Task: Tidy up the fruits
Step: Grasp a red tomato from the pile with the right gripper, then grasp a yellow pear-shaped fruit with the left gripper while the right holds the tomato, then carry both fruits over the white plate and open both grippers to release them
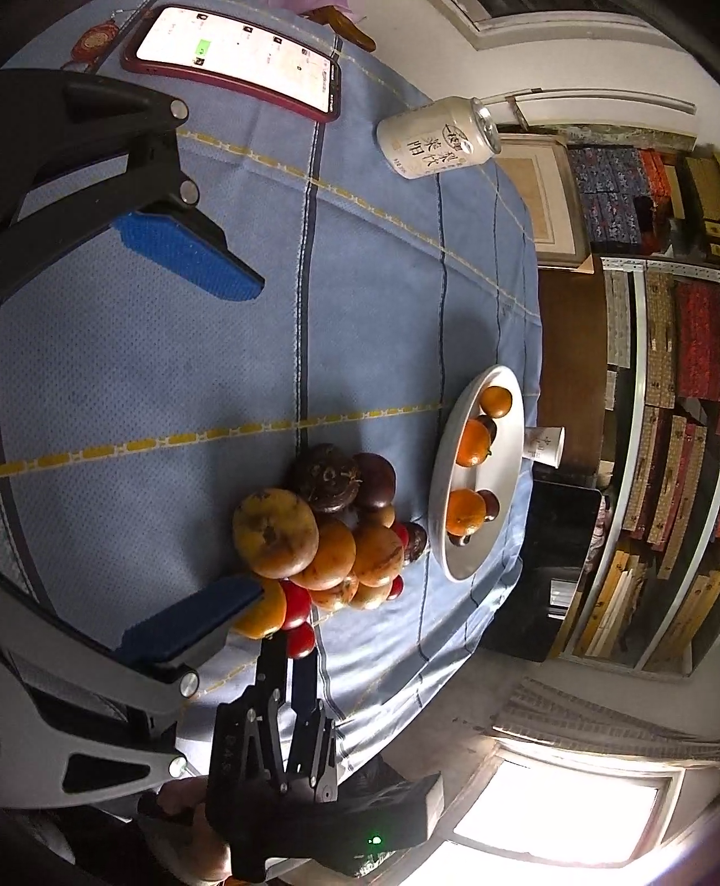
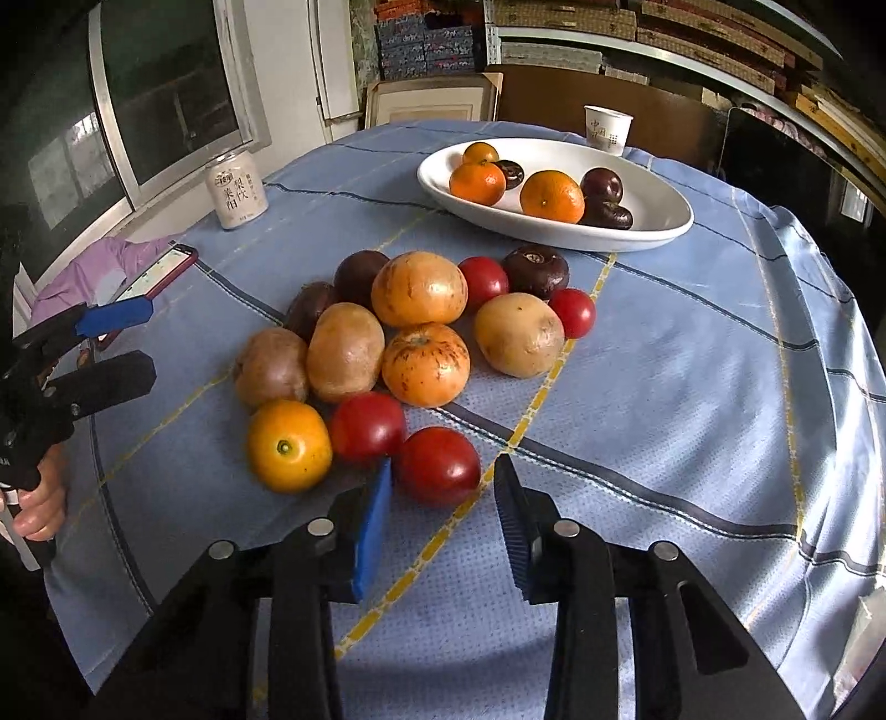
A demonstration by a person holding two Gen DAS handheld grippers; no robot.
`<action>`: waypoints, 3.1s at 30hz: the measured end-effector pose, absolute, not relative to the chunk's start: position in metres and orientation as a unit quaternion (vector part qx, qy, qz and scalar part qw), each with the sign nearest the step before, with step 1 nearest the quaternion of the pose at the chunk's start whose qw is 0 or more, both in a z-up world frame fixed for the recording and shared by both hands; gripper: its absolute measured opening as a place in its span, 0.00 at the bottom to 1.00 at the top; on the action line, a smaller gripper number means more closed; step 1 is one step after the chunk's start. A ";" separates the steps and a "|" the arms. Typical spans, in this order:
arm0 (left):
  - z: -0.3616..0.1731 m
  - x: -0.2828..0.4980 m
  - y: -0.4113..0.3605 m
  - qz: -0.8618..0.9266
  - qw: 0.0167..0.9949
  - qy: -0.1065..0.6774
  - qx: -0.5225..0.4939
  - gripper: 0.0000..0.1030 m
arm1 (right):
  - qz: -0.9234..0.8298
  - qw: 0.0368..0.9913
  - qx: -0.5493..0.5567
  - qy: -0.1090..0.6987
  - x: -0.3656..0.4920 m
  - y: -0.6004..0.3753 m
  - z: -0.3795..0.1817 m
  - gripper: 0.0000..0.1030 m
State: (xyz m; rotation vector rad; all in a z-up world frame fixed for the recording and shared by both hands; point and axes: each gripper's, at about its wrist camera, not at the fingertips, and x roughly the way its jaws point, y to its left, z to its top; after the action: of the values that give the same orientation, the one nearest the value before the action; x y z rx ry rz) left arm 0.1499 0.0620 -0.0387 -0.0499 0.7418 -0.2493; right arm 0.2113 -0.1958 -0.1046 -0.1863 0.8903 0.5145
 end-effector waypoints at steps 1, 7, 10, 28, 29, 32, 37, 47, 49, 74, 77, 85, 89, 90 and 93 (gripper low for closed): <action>-0.039 0.150 0.062 -0.121 0.924 0.363 -0.024 0.95 | 0.248 0.865 -0.087 0.427 0.213 -0.196 -0.106 0.35; -0.045 0.158 0.061 -0.135 0.913 0.383 -0.041 0.95 | 0.251 0.871 -0.047 0.419 0.215 -0.207 -0.102 0.30; -0.047 0.166 0.060 -0.154 0.903 0.395 -0.066 0.95 | 0.248 0.883 0.002 0.399 0.212 -0.225 -0.095 0.30; -0.056 0.202 0.018 -0.157 0.875 0.451 -0.079 0.60 | 0.244 0.904 0.065 0.345 0.203 -0.254 -0.086 0.30; -0.057 0.203 0.019 -0.152 0.874 0.454 -0.080 0.60 | 0.245 0.904 0.066 0.344 0.203 -0.254 -0.086 0.30; -0.062 0.206 0.024 -0.151 0.867 0.465 -0.099 0.59 | 0.247 0.904 0.068 0.344 0.202 -0.255 -0.086 0.30; -0.065 0.210 0.022 -0.157 0.861 0.471 -0.111 0.49 | 0.247 0.903 0.069 0.344 0.201 -0.255 -0.086 0.30; -0.065 0.207 0.011 -0.143 0.859 0.482 -0.097 0.43 | 0.247 0.904 0.067 0.342 0.200 -0.254 -0.087 0.30; -0.065 0.204 0.011 -0.140 0.861 0.479 -0.095 0.43 | 0.245 0.906 0.065 0.340 0.199 -0.253 -0.086 0.30; 0.072 0.266 0.020 -0.151 0.924 0.352 -0.004 0.43 | 0.256 0.918 0.040 0.299 0.270 -0.250 0.016 0.30; 0.077 0.313 0.009 -0.154 0.923 0.353 0.003 0.43 | 0.237 0.913 0.072 0.323 0.319 -0.254 0.013 0.30; 0.031 0.432 -0.021 -0.135 0.905 0.403 0.012 0.43 | 0.176 0.907 0.082 0.373 0.426 -0.252 -0.027 0.30; 0.003 0.469 -0.031 -0.120 0.895 0.430 0.021 0.43 | 0.161 0.901 0.086 0.395 0.455 -0.251 -0.048 0.30; -0.003 0.475 -0.032 -0.119 0.892 0.435 0.023 0.43 | 0.158 0.900 0.085 0.398 0.458 -0.252 -0.052 0.30; -0.014 0.486 -0.034 -0.114 0.889 0.443 0.026 0.43 | 0.156 0.895 0.084 0.410 0.469 -0.250 -0.061 0.30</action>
State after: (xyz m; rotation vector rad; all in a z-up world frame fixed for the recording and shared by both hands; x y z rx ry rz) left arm 0.4862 -0.0343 -0.0140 0.0549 0.9198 -0.2359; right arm 0.4693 -0.2502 -0.0615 0.1740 0.8491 0.3225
